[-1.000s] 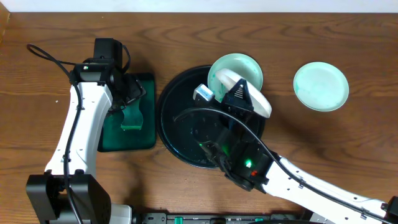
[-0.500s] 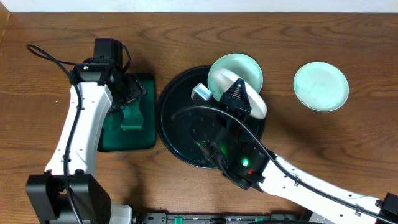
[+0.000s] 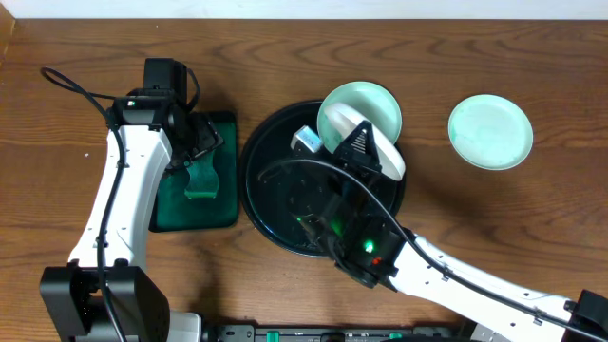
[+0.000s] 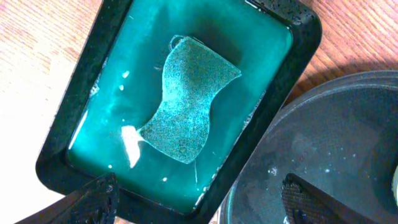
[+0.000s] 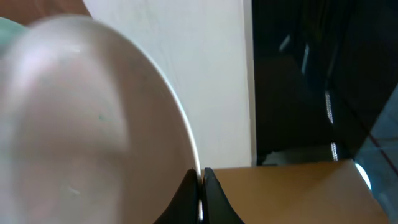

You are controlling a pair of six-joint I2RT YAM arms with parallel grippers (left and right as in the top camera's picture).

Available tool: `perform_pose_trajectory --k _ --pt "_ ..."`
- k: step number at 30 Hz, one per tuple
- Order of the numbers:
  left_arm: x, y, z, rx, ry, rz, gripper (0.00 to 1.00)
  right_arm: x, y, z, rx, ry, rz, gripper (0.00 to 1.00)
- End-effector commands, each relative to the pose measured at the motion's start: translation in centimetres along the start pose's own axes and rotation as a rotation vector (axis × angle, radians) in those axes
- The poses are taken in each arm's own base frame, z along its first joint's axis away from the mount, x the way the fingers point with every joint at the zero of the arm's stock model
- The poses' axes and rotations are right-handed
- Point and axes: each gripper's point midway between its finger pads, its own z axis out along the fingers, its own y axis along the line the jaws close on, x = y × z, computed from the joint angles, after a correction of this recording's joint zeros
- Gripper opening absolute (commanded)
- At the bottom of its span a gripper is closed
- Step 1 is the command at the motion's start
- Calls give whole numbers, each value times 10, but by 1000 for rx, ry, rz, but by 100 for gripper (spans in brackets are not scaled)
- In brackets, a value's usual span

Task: Clean dirty plates on tray and stack at the side

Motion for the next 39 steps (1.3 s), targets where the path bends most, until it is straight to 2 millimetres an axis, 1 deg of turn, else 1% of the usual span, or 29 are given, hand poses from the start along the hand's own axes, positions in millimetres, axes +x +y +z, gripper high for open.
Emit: perform_pose_trajectory --k 1,3,4,5,7,8,10,11,12,13,14,15,16,17,18,20,21,22,23,25,27,31,35,37,39 --pt "3 0 -1 6 10 -6 84 9 -22 -3 76 79 25 1" --pt "3 0 -1 6 9 -6 84 -1 -13 3 18 4 66 1" --pt "3 0 -1 8 10 -6 84 2 -9 11 5 11 32 1" --pt "4 -1 -1 14 13 -6 84 8 -13 12 31 51 -9 1" --pt "4 -1 -1 14 15 -6 84 14 -24 0 85 119 -110 1" --pt "4 -1 -1 14 15 -6 84 10 -23 -3 82 101 -102 1" --pt "4 -1 -1 15 14 -6 84 -2 -16 1 40 22 -60 1" --pt "3 -2 -1 17 11 -6 84 -1 -14 1 44 36 -104 1" --pt "3 -2 -1 17 11 -6 84 0 -17 -4 62 59 -142 1" --pt "4 -2 -1 16 12 -6 84 -1 -19 -12 79 69 -143 1" --pt "4 -2 -1 16 12 -6 84 -9 -20 -19 77 36 -86 1" --pt "4 -2 -1 16 12 -6 84 -17 -16 -20 58 -14 -12 1" --pt "4 -2 -1 16 12 -6 84 -20 -12 -15 38 -38 15 1" --pt "4 -2 -1 17 13 -6 84 -16 -9 -7 30 -28 3 1" --pt "5 -3 -1 23 18 -6 84 -10 -11 -3 51 18 -7 1" --pt "8 -5 -1 35 33 -6 84 -5 -18 -13 90 73 -57 1" --pt "8 -4 -1 34 33 -5 84 -9 -17 -20 89 55 -36 1" --pt "8 -4 -1 34 32 -6 84 -12 -17 -21 80 31 15 1" --pt "7 -5 -1 35 32 -6 84 -13 -16 -17 75 24 61 1" --pt "7 -4 -1 35 32 -6 84 -3 -19 -5 93 66 150 1" --pt "8 -4 -1 33 35 -5 84 5 -22 1 115 101 257 1" --pt "9 -4 -1 31 38 -6 84 13 -21 9 129 119 390 1" --pt "9 -4 -1 31 38 -6 84 3 -14 14 80 63 434 1" --pt "9 -4 -1 31 38 -6 84 -9 -3 15 10 -4 424 1" --pt "9 -3 -1 31 38 -6 84 -20 8 13 -56 -61 461 1"
